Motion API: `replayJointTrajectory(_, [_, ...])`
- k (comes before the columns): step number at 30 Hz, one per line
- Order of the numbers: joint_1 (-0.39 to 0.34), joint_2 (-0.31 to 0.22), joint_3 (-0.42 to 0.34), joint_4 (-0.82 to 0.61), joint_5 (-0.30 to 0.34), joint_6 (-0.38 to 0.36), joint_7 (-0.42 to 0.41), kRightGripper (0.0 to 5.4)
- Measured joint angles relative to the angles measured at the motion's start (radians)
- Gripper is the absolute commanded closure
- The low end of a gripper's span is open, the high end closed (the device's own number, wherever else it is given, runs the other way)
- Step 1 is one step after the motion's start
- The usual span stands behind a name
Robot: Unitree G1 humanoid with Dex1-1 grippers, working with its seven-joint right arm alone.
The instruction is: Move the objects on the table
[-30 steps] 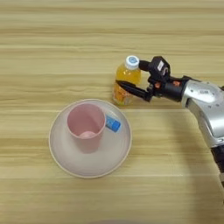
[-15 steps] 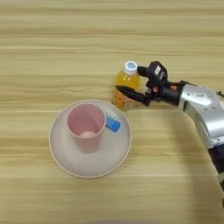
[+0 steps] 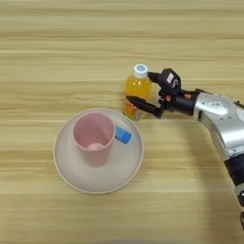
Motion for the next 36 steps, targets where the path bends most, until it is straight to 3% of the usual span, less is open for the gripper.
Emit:
replayJointTrajectory(7, [0.0, 0.0, -0.002, 0.001, -0.001, 0.0, -0.008, 0.03])
replayJointTrajectory(22, [-0.01, 0.011, -0.026, 0.001, 0.006, -0.003, -0.015, 0.03])
replayJointTrajectory(36, [-0.024, 0.022, -0.074, -0.047, 0.073, -0.028, -0.013, 0.03])
